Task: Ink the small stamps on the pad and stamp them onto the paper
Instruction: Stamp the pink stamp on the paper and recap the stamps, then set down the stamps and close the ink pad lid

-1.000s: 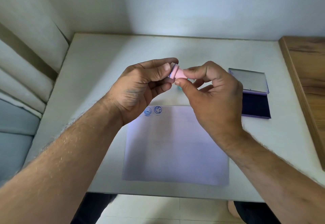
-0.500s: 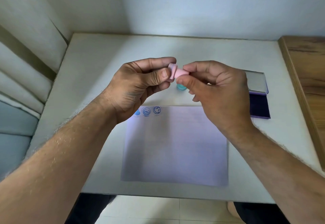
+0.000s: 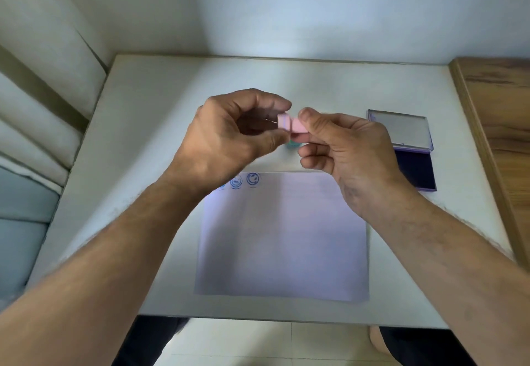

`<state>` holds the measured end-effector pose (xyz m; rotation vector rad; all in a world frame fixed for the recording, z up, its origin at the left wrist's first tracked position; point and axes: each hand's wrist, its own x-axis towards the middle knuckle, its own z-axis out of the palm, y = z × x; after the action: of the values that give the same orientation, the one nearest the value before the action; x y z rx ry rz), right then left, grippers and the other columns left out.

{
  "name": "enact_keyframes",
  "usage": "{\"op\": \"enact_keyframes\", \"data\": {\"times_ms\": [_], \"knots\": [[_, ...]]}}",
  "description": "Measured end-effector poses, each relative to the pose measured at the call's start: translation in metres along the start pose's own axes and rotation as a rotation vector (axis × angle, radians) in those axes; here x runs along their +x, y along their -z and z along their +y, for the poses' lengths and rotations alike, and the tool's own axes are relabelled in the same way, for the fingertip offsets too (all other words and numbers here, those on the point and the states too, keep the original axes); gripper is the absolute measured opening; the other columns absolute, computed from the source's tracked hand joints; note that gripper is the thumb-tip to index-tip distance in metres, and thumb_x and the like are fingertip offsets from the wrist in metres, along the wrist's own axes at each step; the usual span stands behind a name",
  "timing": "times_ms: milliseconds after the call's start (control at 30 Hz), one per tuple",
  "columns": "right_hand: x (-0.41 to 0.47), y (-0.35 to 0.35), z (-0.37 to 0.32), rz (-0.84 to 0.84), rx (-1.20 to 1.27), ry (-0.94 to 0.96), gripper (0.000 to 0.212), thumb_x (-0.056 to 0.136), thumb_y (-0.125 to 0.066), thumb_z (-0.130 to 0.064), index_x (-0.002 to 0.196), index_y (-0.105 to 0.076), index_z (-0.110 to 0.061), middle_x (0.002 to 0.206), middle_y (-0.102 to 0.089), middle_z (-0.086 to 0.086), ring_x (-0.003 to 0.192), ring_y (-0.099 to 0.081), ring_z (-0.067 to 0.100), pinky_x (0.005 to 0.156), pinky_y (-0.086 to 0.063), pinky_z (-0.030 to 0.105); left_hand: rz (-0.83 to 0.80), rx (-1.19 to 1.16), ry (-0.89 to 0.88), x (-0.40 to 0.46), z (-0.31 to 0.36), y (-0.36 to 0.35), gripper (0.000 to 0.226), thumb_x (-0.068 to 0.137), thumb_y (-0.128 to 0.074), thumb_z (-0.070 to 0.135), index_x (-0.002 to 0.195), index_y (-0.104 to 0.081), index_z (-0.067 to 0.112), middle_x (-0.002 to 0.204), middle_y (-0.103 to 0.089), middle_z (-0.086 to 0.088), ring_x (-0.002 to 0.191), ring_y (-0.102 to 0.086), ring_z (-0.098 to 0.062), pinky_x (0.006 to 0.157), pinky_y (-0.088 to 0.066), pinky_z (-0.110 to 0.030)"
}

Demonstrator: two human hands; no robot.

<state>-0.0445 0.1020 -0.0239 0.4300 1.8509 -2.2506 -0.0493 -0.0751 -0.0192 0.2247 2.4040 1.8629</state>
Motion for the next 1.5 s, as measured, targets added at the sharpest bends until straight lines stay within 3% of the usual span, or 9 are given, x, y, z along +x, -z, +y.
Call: {"op": "enact_keyframes", "data": {"times_ms": [100, 333, 633, 733, 900, 1067, 1167, 1333, 1500], "knots": [[-0.001, 0.001, 0.001, 0.038, -0.136, 0.115, 0.010, 0.080, -0.080, -0.023, 0.077, -0.078, -0.014, 0.071, -0.076, 0.008, 0.052, -0.064, 0.014, 0.051, -0.055, 0.026, 0.035, 0.355, -0.177, -0.004, 0.000, -0.008, 0.030, 0.078, -0.077, 0.014, 0.104, -0.075, 0.028, 0.092, -0.072, 0.013, 0.087, -0.069, -0.011, 0.078, -0.057, -0.026], [-0.005, -0.001, 0.001, 0.023, -0.233, 0.218, 0.010, 0.082, -0.078, -0.025, 0.087, -0.078, -0.016, 0.075, -0.076, 0.003, 0.057, -0.066, 0.015, 0.050, -0.056, 0.028, 0.167, 0.509, -0.262, -0.002, -0.005, -0.012, 0.021, 0.078, -0.077, 0.025, 0.098, -0.075, 0.029, 0.088, -0.067, 0.012, 0.084, -0.062, -0.008, 0.070, -0.045, -0.008], [-0.003, 0.002, -0.001, 0.123, -0.180, 0.252, 0.020, 0.089, -0.069, -0.035, 0.085, -0.075, -0.016, 0.083, -0.076, 0.004, 0.055, -0.062, 0.015, 0.048, -0.052, 0.025, 0.283, 0.503, 0.168, 0.004, -0.024, -0.007, 0.017, 0.088, -0.058, 0.049, 0.095, -0.069, 0.037, 0.083, -0.067, 0.027, 0.086, -0.057, 0.014, 0.058, -0.034, 0.004], [-0.003, 0.004, 0.000, 0.126, -0.183, 0.257, 0.024, 0.090, -0.068, -0.037, 0.083, -0.075, -0.015, 0.082, -0.077, 0.002, 0.054, -0.061, 0.015, 0.047, -0.051, 0.025, 0.271, 0.566, 0.220, 0.005, -0.028, -0.008, 0.017, 0.085, -0.060, 0.049, 0.093, -0.068, 0.037, 0.086, -0.070, 0.023, 0.082, -0.059, 0.004, 0.054, -0.033, -0.003], [-0.003, 0.005, 0.000, 0.120, -0.187, 0.265, 0.026, 0.089, -0.067, -0.039, 0.081, -0.075, -0.016, 0.081, -0.077, 0.000, 0.054, -0.061, 0.014, 0.046, -0.051, 0.025, 0.206, 0.654, 0.214, 0.006, -0.032, -0.009, 0.017, 0.085, -0.063, 0.049, 0.094, -0.071, 0.037, 0.093, -0.068, 0.016, 0.101, -0.055, -0.012, 0.065, -0.037, -0.020], [-0.002, 0.006, 0.000, 0.130, -0.177, 0.259, 0.025, 0.089, -0.067, -0.039, 0.081, -0.075, -0.017, 0.080, -0.077, 0.000, 0.053, -0.060, 0.013, 0.046, -0.050, 0.024, 0.194, 0.630, 0.213, 0.003, -0.030, -0.010, 0.022, 0.085, -0.061, 0.049, 0.105, -0.065, 0.041, 0.092, -0.067, 0.024, 0.104, -0.054, -0.008, 0.053, -0.034, -0.004], [-0.002, 0.007, 0.001, 0.130, -0.183, 0.266, 0.024, 0.089, -0.068, -0.039, 0.080, -0.075, -0.018, 0.079, -0.077, 0.000, 0.053, -0.060, 0.012, 0.045, -0.050, 0.024, 0.233, 0.578, 0.205, 0.004, -0.024, -0.011, 0.028, 0.081, -0.062, 0.046, 0.109, -0.062, 0.040, 0.094, -0.067, 0.023, 0.104, -0.055, -0.007, 0.068, -0.041, -0.014], [-0.006, 0.012, 0.004, 0.123, -0.216, 0.269, 0.021, 0.089, -0.068, -0.036, 0.080, -0.076, -0.019, 0.080, -0.076, -0.001, 0.054, -0.062, 0.012, 0.046, -0.051, 0.024, 0.315, 0.436, 0.203, -0.001, -0.005, -0.014, 0.049, 0.057, -0.044, 0.030, 0.102, -0.065, 0.036, 0.095, -0.068, 0.020, 0.097, -0.057, -0.005, 0.068, -0.041, -0.013], [-0.015, 0.019, 0.000, 0.142, -0.276, 0.262, 0.016, 0.086, -0.069, -0.034, 0.082, -0.076, -0.020, 0.080, -0.075, -0.002, 0.055, -0.062, 0.011, 0.047, -0.051, 0.025, 0.343, 0.291, 0.156, -0.008, 0.015, -0.021, 0.048, 0.056, -0.042, 0.012, 0.089, -0.071, 0.032, 0.088, -0.071, 0.016, 0.085, -0.061, 0.004, 0.061, -0.041, -0.004]]}}
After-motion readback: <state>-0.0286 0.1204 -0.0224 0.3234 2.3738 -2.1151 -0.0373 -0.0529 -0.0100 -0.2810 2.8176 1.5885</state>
